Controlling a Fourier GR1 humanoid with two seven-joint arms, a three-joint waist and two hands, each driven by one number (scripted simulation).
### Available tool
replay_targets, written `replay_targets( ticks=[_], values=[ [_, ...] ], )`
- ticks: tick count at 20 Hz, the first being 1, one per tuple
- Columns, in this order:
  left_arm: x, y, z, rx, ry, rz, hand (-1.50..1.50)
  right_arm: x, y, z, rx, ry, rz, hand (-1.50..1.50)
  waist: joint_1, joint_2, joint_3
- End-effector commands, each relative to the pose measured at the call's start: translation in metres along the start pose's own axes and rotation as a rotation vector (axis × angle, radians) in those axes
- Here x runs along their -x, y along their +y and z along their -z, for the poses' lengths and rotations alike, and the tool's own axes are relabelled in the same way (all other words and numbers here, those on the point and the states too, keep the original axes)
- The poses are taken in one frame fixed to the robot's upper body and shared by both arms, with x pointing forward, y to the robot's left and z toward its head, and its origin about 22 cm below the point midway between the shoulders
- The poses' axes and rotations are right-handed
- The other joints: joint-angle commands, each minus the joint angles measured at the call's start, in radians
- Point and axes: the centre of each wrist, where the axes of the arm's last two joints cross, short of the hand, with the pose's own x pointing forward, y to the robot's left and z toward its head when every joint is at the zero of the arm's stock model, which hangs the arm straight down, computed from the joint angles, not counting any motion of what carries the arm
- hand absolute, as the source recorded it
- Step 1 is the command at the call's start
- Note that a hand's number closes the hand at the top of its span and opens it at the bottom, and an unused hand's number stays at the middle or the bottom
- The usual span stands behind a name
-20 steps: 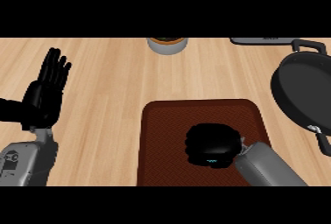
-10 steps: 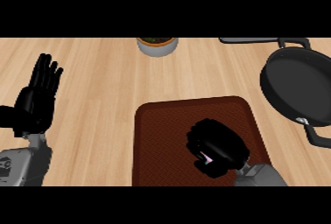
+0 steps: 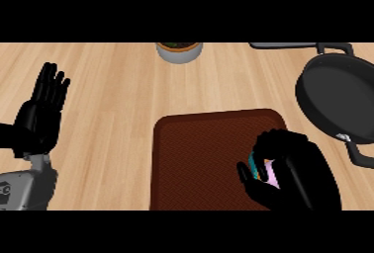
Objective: Pick the cupcake from the tray and place it in the pot
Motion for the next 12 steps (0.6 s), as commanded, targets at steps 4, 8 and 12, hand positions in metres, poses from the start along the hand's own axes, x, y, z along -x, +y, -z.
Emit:
replay_targets(
  ticks=[4, 8, 12],
  values=[
    [-0.008, -0.013, 0.005, 0.024, -0.012, -0.015, 0.0, 0.011, -0.072, -0.025, 0.277, 0.199, -0.069, 1.5, 0.04, 0.014, 0.002],
    [-0.009, -0.017, 0.004, 0.05, -0.027, -0.018, 0.0, 0.057, -0.108, -0.029, 0.29, 0.276, -0.102, 1.5, 0.044, 0.017, 0.003],
    [0.002, -0.016, -0.007, 0.053, -0.03, -0.014, 0.0, 0.095, -0.131, -0.03, 0.229, 0.336, -0.106, 1.5, 0.051, 0.016, 0.002]
  ],
)
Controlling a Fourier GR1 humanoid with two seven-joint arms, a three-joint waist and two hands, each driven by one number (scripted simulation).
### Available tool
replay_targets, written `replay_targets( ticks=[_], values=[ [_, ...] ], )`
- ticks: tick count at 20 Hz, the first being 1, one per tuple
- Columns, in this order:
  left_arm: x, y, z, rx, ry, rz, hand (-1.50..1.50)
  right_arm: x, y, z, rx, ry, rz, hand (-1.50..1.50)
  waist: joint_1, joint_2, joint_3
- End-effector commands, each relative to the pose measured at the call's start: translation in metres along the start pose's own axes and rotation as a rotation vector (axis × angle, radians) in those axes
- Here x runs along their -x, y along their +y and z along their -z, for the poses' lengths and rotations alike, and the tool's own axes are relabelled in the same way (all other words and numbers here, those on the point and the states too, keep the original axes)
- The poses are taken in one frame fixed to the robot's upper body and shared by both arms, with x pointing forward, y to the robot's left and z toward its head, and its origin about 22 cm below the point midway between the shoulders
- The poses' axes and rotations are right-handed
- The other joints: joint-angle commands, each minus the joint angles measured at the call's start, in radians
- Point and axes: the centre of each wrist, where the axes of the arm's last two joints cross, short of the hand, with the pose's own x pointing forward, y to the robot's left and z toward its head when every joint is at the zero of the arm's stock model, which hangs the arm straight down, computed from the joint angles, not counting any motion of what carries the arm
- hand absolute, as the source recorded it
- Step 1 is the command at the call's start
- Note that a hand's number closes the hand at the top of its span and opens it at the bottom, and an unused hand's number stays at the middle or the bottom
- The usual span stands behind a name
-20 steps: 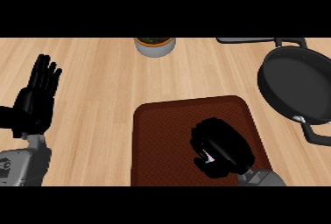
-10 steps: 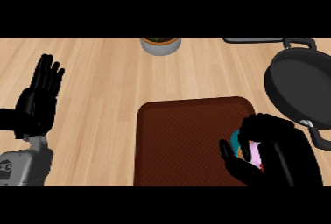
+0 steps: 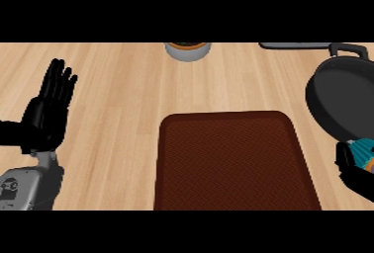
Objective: Pick the cupcake from the tray and place it in the pot
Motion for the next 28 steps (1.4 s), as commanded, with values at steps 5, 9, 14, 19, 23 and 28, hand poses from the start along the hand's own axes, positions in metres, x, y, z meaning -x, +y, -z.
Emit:
replay_targets(
  ticks=[5, 9, 14, 19, 23, 28],
  values=[
    [-0.001, -0.005, 0.013, 0.005, 0.008, -0.001, 0.0, 0.115, -0.027, 0.049, 0.0, 0.102, -0.034, 1.5, 0.01, 0.005, 0.001],
    [0.006, 0.009, -0.006, 0.016, -0.009, -0.016, 0.0, 0.161, -0.027, 0.06, 0.024, 0.137, -0.016, 1.5, 0.019, 0.004, 0.001],
    [-0.006, -0.03, 0.004, 0.014, 0.007, -0.015, 0.0, 0.192, -0.005, 0.083, -0.021, 0.107, 0.02, 1.5, 0.019, 0.004, 0.001],
    [-0.025, -0.018, 0.014, 0.03, 0.0, 0.0, 0.0, 0.229, 0.015, 0.097, -0.043, 0.091, -0.035, 1.5, 0.028, 0.006, 0.001],
    [0.001, -0.015, 0.008, 0.048, -0.002, -0.017, 0.0, 0.254, 0.028, 0.091, -0.055, 0.125, -0.039, 1.5, 0.026, 0.007, 0.001],
    [-0.003, -0.011, 0.002, 0.059, -0.009, -0.012, 0.0, 0.252, 0.049, 0.111, -0.237, 0.234, 0.026, 1.5, 0.06, 0.013, 0.002]
  ],
)
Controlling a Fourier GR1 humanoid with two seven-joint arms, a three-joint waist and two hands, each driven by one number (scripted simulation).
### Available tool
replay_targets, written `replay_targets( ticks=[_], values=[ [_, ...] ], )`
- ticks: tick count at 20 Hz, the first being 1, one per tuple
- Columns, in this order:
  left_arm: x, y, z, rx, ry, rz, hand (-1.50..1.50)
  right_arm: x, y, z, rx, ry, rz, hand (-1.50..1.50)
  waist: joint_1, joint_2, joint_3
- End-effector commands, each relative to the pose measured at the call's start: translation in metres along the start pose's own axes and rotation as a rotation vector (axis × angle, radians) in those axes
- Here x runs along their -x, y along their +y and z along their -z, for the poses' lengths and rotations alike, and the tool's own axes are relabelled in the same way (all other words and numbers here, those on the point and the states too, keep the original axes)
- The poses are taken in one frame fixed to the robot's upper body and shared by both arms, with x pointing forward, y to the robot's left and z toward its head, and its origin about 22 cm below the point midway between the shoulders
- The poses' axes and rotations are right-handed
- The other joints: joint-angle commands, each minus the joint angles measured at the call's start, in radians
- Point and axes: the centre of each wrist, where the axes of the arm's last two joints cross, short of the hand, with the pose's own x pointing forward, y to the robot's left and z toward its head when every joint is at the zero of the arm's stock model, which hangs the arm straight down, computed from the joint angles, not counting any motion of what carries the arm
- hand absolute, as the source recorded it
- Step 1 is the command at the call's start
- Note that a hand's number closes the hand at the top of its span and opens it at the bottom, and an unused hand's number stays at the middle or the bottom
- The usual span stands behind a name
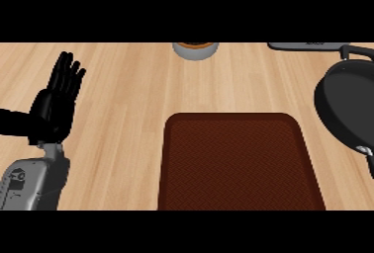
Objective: Pick the cupcake from the tray and place it in the pot
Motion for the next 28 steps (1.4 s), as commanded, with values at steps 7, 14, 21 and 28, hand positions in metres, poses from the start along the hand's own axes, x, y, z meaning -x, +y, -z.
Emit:
replay_targets(
  ticks=[7, 14, 21, 28],
  values=[
    [0.006, -0.006, -0.01, -0.018, 0.0, 0.001, 0.0, 0.016, 0.043, -0.004, -0.273, -0.013, 0.198, -1.5, 0.004, 0.001, 0.001],
    [0.006, 0.0, 0.002, -0.004, 0.01, 0.002, 0.0, -0.001, 0.016, 0.028, -0.107, -0.12, 0.474, -1.5, -0.012, -0.003, -0.001],
    [0.009, 0.011, -0.006, -0.015, -0.009, 0.003, 0.0, 0.028, 0.007, 0.009, -0.004, 0.05, 0.742, -1.5, -0.017, -0.004, 0.0],
    [0.005, -0.008, -0.002, 0.007, 0.0, -0.012, 0.0, 0.063, -0.025, -0.015, 0.133, 0.075, 0.816, -1.5, -0.004, 0.003, 0.002]
  ],
)
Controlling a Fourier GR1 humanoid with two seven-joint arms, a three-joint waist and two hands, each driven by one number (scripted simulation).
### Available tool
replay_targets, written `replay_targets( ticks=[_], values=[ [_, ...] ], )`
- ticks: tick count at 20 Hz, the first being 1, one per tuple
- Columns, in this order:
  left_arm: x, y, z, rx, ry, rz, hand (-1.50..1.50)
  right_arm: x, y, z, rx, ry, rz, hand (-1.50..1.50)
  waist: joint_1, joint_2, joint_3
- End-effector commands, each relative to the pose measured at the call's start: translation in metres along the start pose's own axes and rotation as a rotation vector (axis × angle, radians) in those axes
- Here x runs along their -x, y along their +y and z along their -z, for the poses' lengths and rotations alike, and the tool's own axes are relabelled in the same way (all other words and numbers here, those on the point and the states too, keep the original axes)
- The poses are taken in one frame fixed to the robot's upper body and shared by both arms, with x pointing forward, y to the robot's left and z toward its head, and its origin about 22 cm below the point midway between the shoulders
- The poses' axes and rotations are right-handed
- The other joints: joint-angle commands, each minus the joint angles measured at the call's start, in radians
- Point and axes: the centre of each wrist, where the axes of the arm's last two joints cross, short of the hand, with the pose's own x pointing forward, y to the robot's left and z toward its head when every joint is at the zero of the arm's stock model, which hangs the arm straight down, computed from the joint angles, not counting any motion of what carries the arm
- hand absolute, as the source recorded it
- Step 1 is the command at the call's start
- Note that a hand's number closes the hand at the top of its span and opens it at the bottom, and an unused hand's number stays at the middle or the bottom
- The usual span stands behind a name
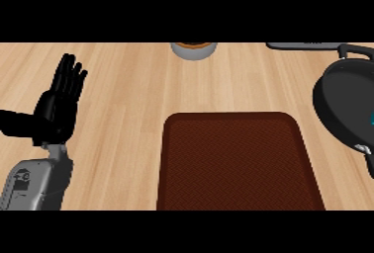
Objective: Pick the cupcake from the tray and place it in the pot
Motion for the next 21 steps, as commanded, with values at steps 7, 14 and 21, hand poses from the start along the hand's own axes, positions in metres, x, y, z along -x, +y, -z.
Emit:
replay_targets(
  ticks=[7, 14, 21],
  values=[
    [-0.004, -0.006, 0.0, 0.013, -0.019, -0.009, 0.0, 0.002, -0.077, -0.043, 0.12, -0.019, 0.121, -1.5, 0.014, 0.011, 0.005],
    [-0.009, 0.001, -0.001, 0.013, -0.019, -0.009, 0.0, 0.001, -0.111, -0.07, 0.16, -0.005, 0.117, -1.5, 0.015, 0.009, 0.007],
    [-0.008, 0.007, 0.003, 0.015, -0.01, -0.038, 0.0, 0.0, -0.13, -0.088, 0.17, -0.027, 0.106, -1.5, 0.01, 0.012, 0.011]
  ],
)
